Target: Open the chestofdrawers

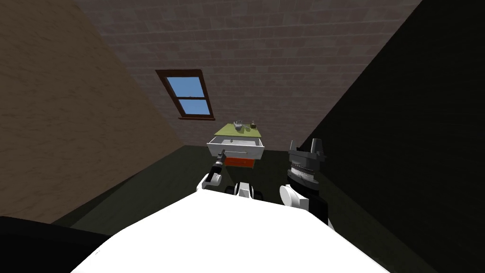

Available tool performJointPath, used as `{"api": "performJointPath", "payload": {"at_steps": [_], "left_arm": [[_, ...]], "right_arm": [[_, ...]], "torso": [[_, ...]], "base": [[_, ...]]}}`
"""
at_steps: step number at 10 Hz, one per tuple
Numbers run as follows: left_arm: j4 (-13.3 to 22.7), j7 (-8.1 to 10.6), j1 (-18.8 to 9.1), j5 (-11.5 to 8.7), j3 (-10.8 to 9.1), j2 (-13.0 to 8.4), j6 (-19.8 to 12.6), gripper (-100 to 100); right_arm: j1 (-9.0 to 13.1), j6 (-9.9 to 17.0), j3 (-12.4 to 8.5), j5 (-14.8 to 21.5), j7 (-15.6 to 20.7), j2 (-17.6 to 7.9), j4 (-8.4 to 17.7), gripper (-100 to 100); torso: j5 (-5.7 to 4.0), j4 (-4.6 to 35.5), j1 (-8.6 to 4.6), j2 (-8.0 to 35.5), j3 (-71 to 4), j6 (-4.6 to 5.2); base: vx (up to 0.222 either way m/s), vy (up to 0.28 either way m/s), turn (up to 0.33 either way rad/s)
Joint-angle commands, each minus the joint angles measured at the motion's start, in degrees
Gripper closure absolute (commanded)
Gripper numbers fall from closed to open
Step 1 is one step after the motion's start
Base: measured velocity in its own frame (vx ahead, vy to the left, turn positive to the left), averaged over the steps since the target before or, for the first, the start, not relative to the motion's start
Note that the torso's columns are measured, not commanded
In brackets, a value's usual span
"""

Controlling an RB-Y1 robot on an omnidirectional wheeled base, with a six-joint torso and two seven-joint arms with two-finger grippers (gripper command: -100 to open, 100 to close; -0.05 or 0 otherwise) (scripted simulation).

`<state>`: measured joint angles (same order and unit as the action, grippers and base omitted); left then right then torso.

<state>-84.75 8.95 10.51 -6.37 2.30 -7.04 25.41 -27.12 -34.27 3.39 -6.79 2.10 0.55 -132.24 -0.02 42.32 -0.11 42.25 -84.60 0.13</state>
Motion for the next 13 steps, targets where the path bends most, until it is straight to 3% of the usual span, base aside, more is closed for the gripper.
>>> {"api": "performJointPath", "payload": {"at_steps": [1,2,4,5,6,7,8,13], "left_arm": [[4.03,0.13,-2.10,-0.67,-1.12,-0.78,0.84,100],[5.35,0.12,-4.54,-1.91,-3.53,-2.09,1.49,100],[7.79,0.12,-5.02,-1.91,-3.53,-2.09,1.49,100],[9.52,0.11,-7.87,-3.15,-5.95,-3.40,2.13,100],[11.56,0.11,-7.94,-3.15,-5.95,-3.40,2.13,100],[13.63,0.10,-10.71,-4.39,-8.36,-4.71,2.78,100],[11.83,0.48,-10.71,-4.05,-7.55,-5.02,0.80,-100],[9.20,1.14,-13.39,-4.75,-8.45,-6.96,-4.74,-100]], "right_arm": [[-0.01,0.00,0.00,0.00,0.00,0.00,0.00,0],[-0.02,0.00,-0.01,0.00,0.00,0.00,0.00,0],[-0.01,0.00,-0.01,0.00,0.00,0.00,0.00,0],[-0.02,0.00,-0.01,0.00,0.00,0.00,0.00,0],[-0.01,0.00,0.00,0.00,0.00,0.00,0.00,0],[-0.01,0.00,-0.01,0.00,0.00,0.00,0.00,0],[0.00,0.00,0.00,0.00,0.00,0.00,0.00,0],[-0.04,-0.01,-0.01,0.00,0.00,-0.01,-0.01,0]], "torso": [[-0.01,-0.03,-0.04,-0.02,0.00,-0.05],[0.05,-0.14,0.11,-0.21,-0.10,-0.13],[0.05,-0.05,0.07,0.07,0.06,-0.02],[0.11,-0.17,0.20,-0.16,-0.05,-0.16],[0.07,-0.09,0.25,-0.03,-0.02,-0.18],[0.15,-0.19,0.24,0.00,0.03,-0.19],[0.11,-0.09,0.16,0.10,0.08,-0.09],[0.01,-0.02,0.10,0.03,0.03,-0.11]], "base": [[-0.071,-0.011,-0.005],[-0.132,-0.038,-0.251],[-0.103,0.000,-0.087],[-0.127,-0.024,-0.233],[-0.137,-0.031,-0.177],[-0.190,-0.054,-0.273],[-0.127,-0.038,-0.045],[-0.022,-0.022,0.025]]}}
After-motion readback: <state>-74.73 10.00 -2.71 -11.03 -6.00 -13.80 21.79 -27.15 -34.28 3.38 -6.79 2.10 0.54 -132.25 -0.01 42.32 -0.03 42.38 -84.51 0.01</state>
